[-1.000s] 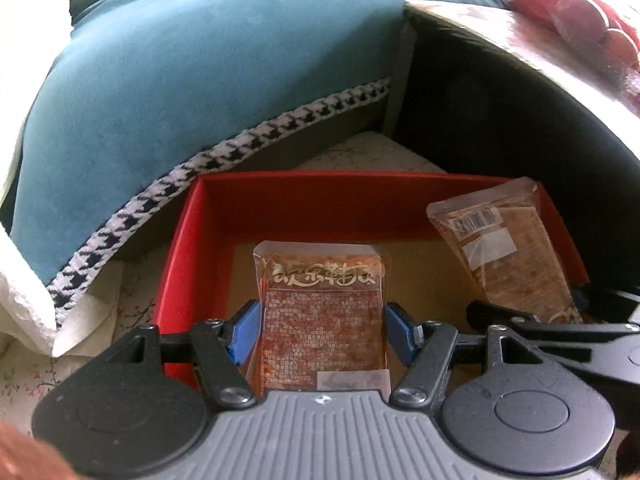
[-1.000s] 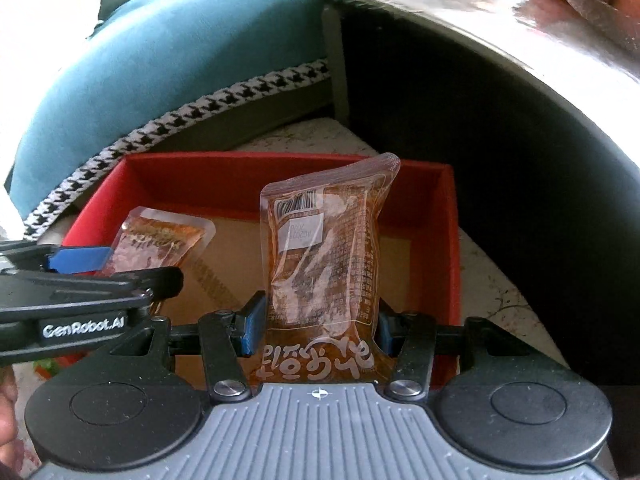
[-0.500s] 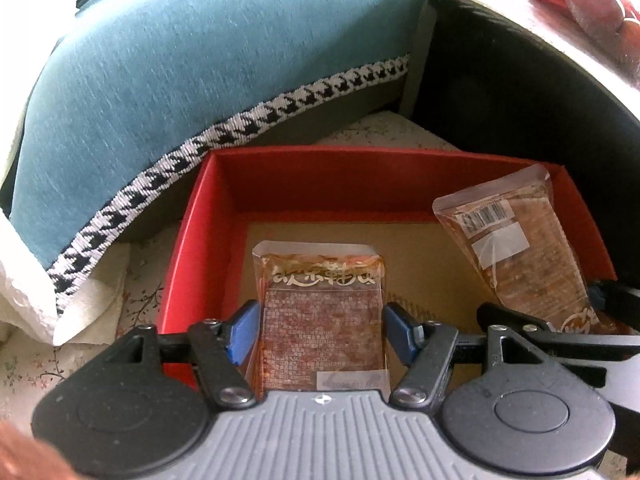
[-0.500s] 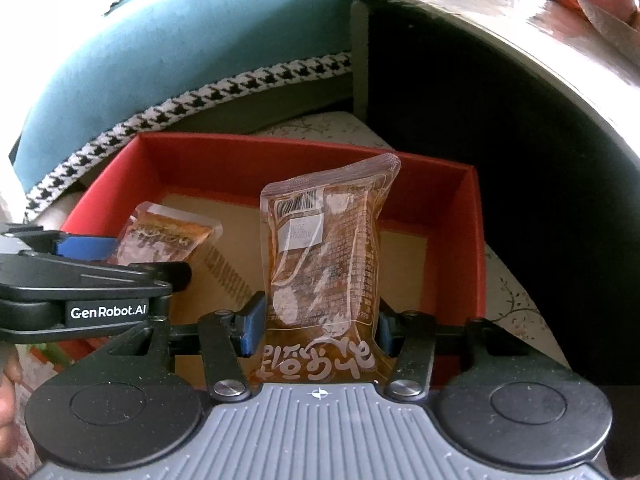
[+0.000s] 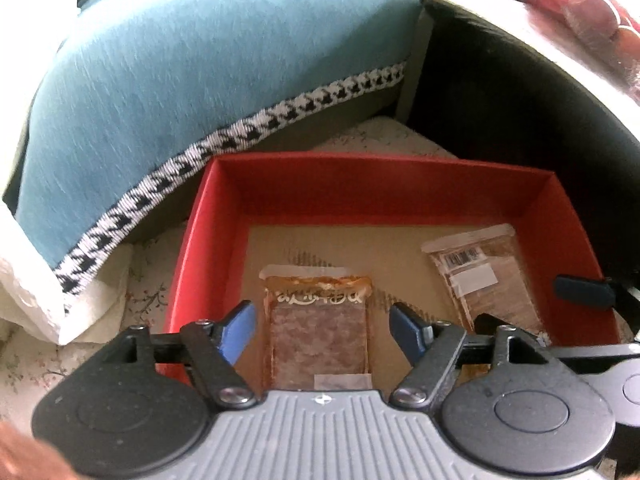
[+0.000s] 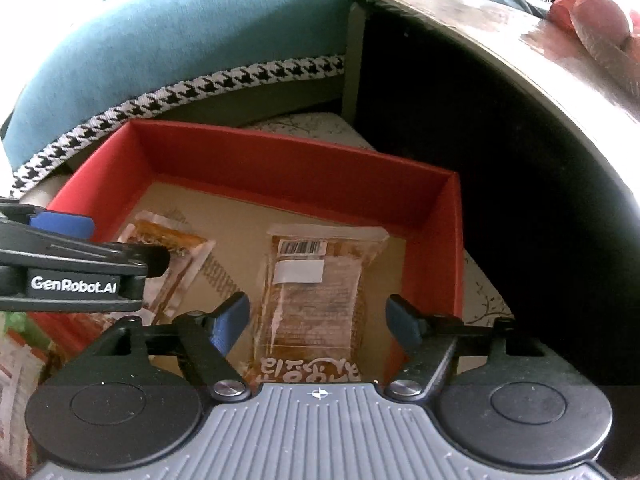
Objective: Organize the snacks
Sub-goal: 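Open both tools to drop the packs into the red box, then move both tools back toward the remaining snacks on the cushion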
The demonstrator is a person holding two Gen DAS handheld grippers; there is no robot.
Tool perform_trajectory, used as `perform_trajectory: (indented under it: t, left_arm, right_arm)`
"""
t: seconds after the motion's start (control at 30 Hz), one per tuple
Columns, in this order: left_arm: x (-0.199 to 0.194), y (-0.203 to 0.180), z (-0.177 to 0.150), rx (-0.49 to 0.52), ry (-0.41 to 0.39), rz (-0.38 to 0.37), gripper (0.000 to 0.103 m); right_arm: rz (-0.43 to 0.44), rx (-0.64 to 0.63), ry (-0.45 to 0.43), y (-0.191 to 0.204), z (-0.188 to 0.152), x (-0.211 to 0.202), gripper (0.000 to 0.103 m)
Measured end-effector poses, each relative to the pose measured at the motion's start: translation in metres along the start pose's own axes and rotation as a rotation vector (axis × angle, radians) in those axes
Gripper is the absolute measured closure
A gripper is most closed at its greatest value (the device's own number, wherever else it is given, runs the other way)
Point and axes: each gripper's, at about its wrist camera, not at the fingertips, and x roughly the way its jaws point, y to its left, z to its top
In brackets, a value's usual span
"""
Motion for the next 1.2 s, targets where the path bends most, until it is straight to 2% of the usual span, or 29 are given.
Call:
perform_trajectory:
  t: [0.1, 0.27, 0.47, 0.7, 1.0, 1.2]
  left_arm:
    - [-0.007, -0.002, -0.004, 0.019, -0.015, 0.018, 0.035]
    - [-0.026, 0.005, -0.009, -0.009, -0.025, -0.005, 0.035]
    - [-0.055, 0.005, -0.021, 0.012, -0.049, -0.015, 0.035]
    - [-0.076, 0.010, -0.046, 0.035, -0.026, -0.013, 0.035]
    - [-0.105, 0.019, -0.082, 0.031, -0.004, -0.065, 0.035]
    - [-0.120, 0.019, -0.104, 0.052, 0.002, -0.091, 0.034]
  right_arm:
    - [-0.006, 0.003, -0.007, -0.002, 0.001, -0.004, 0.022]
    - [0.000, 0.009, -0.034, -0.001, 0.000, -0.018, 0.022]
    - [0.019, 0.006, -0.044, 0.001, -0.007, -0.033, 0.020]
    - [0.045, 0.010, -0.031, 0.004, -0.028, -0.052, 0.019]
    - [0.078, 0.022, -0.055, 0.005, -0.049, -0.085, 0.016]
    - [0.103, 0.008, -0.040, 0.009, -0.065, -0.096, 0.016]
